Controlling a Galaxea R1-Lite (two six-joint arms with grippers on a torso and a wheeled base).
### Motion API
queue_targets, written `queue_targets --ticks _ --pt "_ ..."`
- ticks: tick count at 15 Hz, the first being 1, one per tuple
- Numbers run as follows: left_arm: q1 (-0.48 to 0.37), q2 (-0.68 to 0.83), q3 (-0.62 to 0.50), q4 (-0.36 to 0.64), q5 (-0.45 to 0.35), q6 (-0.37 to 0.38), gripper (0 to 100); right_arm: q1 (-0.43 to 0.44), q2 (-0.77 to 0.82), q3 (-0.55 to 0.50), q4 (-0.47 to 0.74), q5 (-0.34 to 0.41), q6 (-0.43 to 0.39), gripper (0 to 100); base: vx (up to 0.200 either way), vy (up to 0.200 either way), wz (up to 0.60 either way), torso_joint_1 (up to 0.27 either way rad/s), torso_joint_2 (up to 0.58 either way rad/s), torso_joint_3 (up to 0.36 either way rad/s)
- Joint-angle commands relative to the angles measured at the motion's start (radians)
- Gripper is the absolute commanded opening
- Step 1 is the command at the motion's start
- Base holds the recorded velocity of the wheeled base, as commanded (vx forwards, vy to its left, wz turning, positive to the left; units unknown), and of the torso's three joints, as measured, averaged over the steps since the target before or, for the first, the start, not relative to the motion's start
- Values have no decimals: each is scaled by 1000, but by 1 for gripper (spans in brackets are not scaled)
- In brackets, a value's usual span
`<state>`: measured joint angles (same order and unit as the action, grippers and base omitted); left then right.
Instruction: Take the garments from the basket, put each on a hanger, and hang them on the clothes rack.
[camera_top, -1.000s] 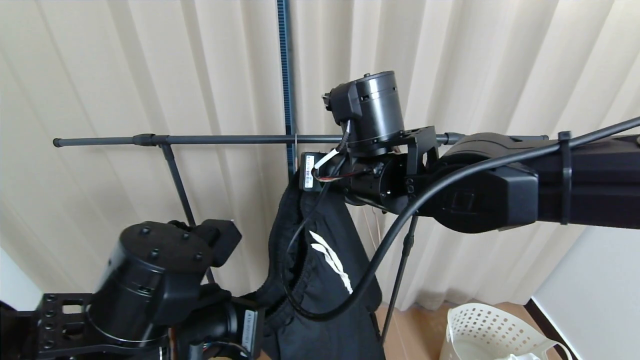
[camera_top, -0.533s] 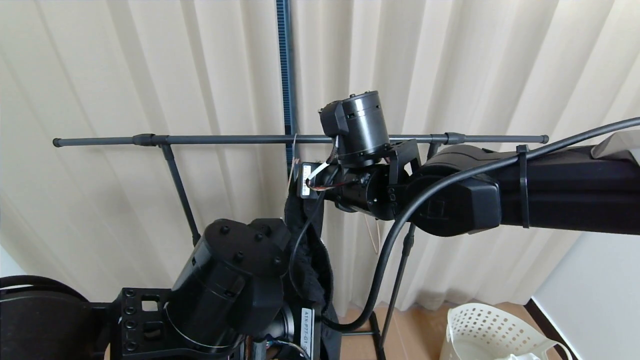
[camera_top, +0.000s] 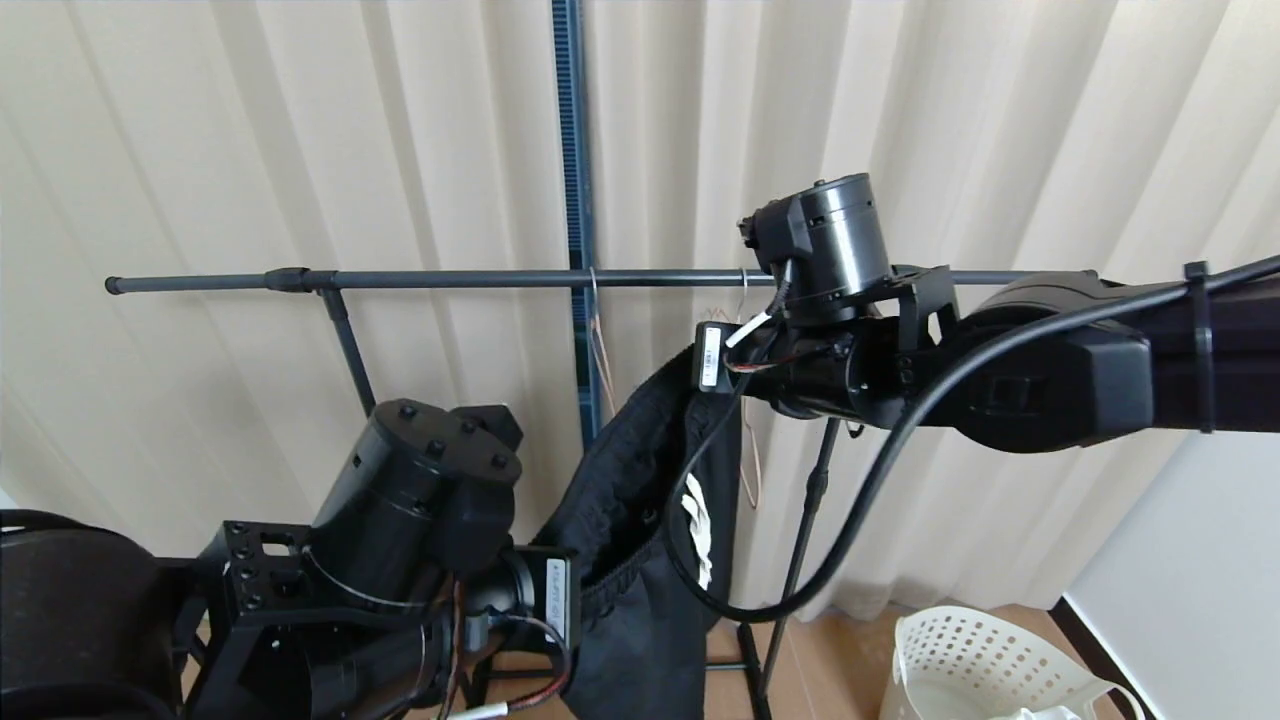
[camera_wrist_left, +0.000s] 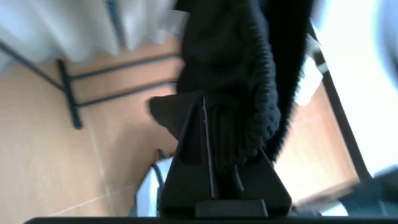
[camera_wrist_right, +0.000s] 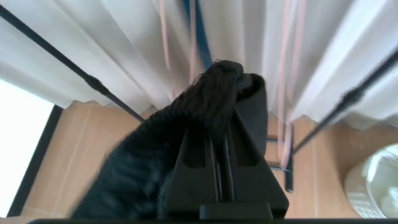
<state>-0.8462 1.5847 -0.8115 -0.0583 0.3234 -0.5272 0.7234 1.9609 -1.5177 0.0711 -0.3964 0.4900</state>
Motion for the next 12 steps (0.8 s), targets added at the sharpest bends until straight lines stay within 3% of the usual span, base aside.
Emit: queue_targets --ticks 1,2,3,5,11,12 --pt "107 17 -55 -2 8 55 0 -16 -152 174 9 -2 -37 0 0 0 0 0 0 0" --pt "124 29 -75 -2 9 67 0 -16 -163 192 9 -2 -54 0 0 0 0 0 0 0" --pt "187 86 -170 0 14 102 0 -16 -201 254 24 -10 -165 0 0 0 0 0 0 0" --pt "203 147 -268 3 22 115 0 -15 -261 306 78 -10 -252 0 0 0 0 0 0 0" --pt "200 221 -380 3 60 128 0 -10 -284 333 151 -12 -297 0 0 0 0 0 0 0" --pt "199 228 -402 3 60 145 0 -10 -306 360 173 -10 -343 0 0 0 0 0 0 0"
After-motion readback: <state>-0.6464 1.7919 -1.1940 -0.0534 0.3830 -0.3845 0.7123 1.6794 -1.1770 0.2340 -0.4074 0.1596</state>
